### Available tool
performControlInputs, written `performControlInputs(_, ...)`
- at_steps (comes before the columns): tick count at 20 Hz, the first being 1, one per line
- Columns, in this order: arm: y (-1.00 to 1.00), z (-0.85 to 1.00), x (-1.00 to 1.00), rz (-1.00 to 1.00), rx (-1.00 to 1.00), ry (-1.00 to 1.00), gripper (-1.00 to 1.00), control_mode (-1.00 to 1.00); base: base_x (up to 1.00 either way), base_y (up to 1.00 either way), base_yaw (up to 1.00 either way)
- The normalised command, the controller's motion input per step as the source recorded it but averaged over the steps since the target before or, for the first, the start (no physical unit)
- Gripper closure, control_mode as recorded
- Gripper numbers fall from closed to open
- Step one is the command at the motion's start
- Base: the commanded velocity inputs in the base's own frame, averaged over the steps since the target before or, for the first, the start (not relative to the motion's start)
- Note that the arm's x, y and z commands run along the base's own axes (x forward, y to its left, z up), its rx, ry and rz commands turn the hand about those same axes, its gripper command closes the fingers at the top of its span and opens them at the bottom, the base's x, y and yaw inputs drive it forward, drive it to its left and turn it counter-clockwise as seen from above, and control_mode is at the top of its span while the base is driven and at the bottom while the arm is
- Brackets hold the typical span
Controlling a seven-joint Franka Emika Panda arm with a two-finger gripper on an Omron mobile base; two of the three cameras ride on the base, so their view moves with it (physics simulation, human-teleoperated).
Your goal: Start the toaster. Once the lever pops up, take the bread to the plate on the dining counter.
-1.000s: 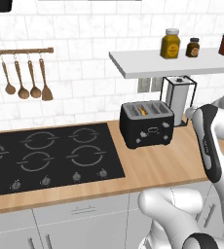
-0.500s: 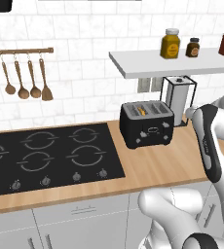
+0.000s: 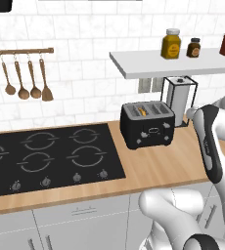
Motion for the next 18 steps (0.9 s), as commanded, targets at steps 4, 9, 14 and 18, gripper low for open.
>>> performControlInputs(4, 0.00, 0.00, 0.00, 0.00, 0.00, 0.00, -1.00, -1.00, 0.00, 0.00, 0.00)
performControlInputs(9, 0.00, 0.00, 0.00, 0.00, 0.00, 0.00, -1.00, -1.00, 0.00, 0.00, 0.00)
performControlInputs(14, 0.00, 0.00, 0.00, 0.00, 0.00, 0.00, -1.00, -1.00, 0.00, 0.00, 0.00)
performControlInputs(18, 0.00, 0.00, 0.00, 0.00, 0.00, 0.00, -1.00, -1.00, 0.00, 0.00, 0.00)
